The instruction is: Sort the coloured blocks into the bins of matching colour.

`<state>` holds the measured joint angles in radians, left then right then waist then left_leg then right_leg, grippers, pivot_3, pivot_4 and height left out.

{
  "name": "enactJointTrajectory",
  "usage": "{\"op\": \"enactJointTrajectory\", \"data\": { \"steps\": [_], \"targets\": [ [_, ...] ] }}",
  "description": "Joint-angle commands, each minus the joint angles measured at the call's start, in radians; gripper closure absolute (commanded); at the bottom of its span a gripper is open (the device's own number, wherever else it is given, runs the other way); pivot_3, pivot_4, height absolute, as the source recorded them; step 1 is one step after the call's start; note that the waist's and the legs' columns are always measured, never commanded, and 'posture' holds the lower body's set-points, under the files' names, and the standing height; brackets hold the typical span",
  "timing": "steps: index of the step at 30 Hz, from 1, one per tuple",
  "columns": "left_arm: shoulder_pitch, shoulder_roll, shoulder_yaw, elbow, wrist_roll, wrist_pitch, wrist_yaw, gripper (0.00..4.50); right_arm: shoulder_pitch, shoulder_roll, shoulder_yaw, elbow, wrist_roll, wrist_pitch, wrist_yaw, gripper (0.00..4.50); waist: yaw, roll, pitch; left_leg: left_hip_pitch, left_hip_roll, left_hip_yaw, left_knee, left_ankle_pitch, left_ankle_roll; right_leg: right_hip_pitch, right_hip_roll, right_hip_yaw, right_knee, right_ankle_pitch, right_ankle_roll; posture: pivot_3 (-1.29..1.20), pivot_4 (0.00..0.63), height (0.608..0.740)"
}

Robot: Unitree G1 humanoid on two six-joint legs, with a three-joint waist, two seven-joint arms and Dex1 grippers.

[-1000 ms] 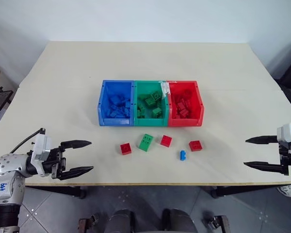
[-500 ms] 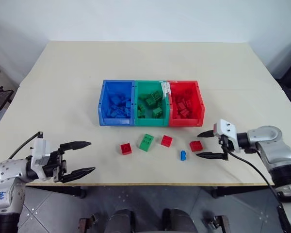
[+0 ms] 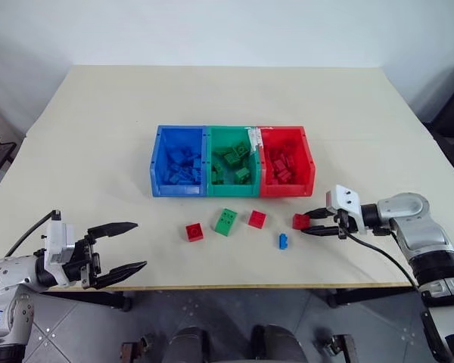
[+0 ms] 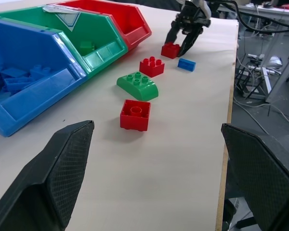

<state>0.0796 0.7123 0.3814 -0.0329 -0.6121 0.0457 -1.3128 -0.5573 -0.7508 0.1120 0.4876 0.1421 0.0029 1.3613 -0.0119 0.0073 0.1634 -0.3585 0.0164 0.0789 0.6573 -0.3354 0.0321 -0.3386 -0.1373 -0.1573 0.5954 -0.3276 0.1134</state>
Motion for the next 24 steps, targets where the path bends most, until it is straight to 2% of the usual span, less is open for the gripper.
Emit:
{"op": "enactJointTrajectory", "data": {
  "steps": [1, 6, 9, 12, 17, 21, 24],
  "targets": [
    [-0.031, 0.001, 0.003, 0.006, -0.016, -0.018, -0.014, 0.0, -0.001, -0.036, -0.091, -0.157, 0.083, 0.108, -0.035, 3.07, 0.001, 0.002, 0.001, -0.001, 0.0, 0.0, 0.0, 0.0, 0.0, -0.001, 0.0, 0.0, 0.0, 0.0, 0.0, 0.0, 0.15, 0.74],
    [-0.066, -0.007, -0.014, 0.036, -0.007, -0.025, -0.02, 0.0, -0.042, -0.023, -0.149, -0.291, 0.152, 0.272, -0.109, 3.07, 0.004, 0.002, 0.001, -0.001, 0.0, 0.0, 0.0, 0.0, 0.0, -0.001, 0.0, 0.0, 0.0, 0.0, 0.0, 0.0, 0.15, 0.74],
    [-0.084, -0.019, -0.031, 0.043, -0.001, -0.028, -0.014, 0.0, -0.122, 0.02, -0.127, -0.241, 0.119, 0.293, -0.183, 3.07, 0.003, 0.002, 0.001, -0.001, 0.0, 0.0, 0.0, 0.0, 0.0, -0.002, 0.001, 0.0, 0.001, 0.0, 0.0, 0.0, 0.15, 0.74],
    [-0.104, -0.031, -0.041, 0.051, 0.001, -0.035, -0.006, 0.0, -0.205, 0.077, -0.089, -0.12, 0.049, 0.238, -0.261, 3.07, -0.002, 0.002, 0.001, -0.001, 0.0, 0.0, 0.0, 0.0, 0.0, -0.002, 0.002, 0.0, 0.001, 0.0, 0.0, 0.0, 0.15, 0.74],
    [-0.115, -0.036, -0.041, 0.06, 0.004, -0.046, -0.002, 0.0, -0.296, 0.13, -0.089, 0.016, 0.012, 0.154, -0.317, 1.39, -0.001, 0.002, 0.001, -0.001, -0.002, -0.001, 0.0, 0.0, 0.0, -0.004, 0.003, 0.0, 0.007, 0.0, 0.0, 0.0, 0.15, 0.74],
    [-0.116, -0.041, -0.036, 0.057, -0.006, -0.047, 0.011, 0.0, -0.288, 0.112, -0.092, -0.019, 0.036, 0.16, -0.264, 0.1, -0.002, 0.002, 0.001, -0.001, -0.002, -0.002, 0.0, 0.0, 0.001, -0.004, 0.003, 0.0, 0.008, 0.0, 0.0, 0.0, 0.15, 0.74],
    [-0.122, -0.048, -0.033, 0.056, -0.018, -0.038, 0.022, 0.0, -0.242, 0.069, -0.084, -0.092, 0.056, 0.213, -0.195, 0.04, 0.0, 0.002, 0.001, -0.001, -0.002, -0.002, 0.0, 0.0, 0.001, -0.004, 0.003, 0.0, 0.008, 0.0, 0.0, 0.0, 0.15, 0.74]
  ]
}}
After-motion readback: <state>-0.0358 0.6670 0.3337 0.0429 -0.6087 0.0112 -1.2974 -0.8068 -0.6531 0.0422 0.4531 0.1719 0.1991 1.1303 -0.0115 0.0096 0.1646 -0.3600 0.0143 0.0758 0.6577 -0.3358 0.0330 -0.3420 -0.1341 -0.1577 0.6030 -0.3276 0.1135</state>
